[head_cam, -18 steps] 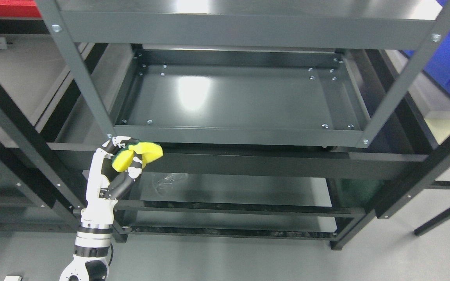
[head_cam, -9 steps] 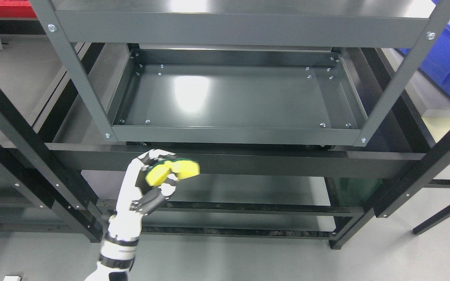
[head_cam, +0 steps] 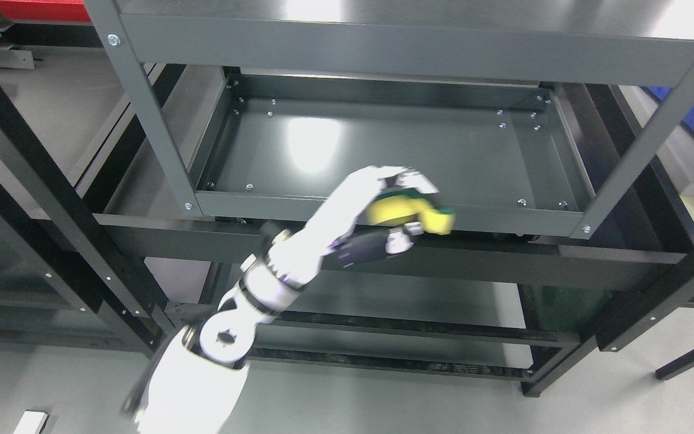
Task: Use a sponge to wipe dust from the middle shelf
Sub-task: 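Reach the left hand with sponge into the middle shelf, far side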
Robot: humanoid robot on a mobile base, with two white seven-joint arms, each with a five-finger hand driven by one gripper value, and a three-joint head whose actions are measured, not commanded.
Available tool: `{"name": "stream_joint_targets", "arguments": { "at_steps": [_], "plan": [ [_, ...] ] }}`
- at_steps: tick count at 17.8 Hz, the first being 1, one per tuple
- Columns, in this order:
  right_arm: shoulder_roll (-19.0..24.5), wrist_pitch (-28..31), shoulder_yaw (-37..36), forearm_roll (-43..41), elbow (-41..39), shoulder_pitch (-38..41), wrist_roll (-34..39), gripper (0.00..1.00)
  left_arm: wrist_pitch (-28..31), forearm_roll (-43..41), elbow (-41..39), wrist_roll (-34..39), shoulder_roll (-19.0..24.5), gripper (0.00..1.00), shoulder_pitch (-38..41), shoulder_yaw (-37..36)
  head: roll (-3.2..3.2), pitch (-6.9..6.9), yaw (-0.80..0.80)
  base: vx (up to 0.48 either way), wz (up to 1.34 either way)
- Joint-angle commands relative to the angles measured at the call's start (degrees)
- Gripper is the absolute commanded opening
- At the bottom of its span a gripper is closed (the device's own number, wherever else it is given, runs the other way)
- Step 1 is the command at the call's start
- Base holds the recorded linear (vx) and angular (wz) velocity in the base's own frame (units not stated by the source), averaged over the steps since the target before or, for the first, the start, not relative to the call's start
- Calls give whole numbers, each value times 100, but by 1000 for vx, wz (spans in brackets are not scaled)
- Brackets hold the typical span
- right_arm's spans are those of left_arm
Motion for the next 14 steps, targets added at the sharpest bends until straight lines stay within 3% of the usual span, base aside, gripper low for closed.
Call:
{"name": "stream_joint_targets", "arguments": {
  "at_steps": [1, 3, 7, 10, 14],
  "plan": [
    [-100, 1, 8, 0, -100, 4, 3, 100, -16, -1487, 657, -168, 100, 1, -2511, -1997, 0, 0, 0, 16, 91],
    [-100, 1, -1, 0, -100, -5, 3, 100, -34, -2128, 806, -168, 100, 2, -3442, -2156, 0, 0, 0, 9, 39],
    [-100, 1, 0, 0, -100, 4, 3, 100, -60, -2992, 1122, -99, 100, 3, -4403, -2174, 0, -1, 0, -1, -2],
    [-100, 1, -1, 0, -100, -5, 3, 100, -60, -3325, 1404, 50, 100, 3, -4878, -2183, 0, -1, 0, 0, 0],
    [-100, 1, -1, 0, -100, -5, 3, 100, -78, -3538, 1984, 366, 100, 3, -4880, -2490, 0, -1, 0, 0, 0]
  ]
}}
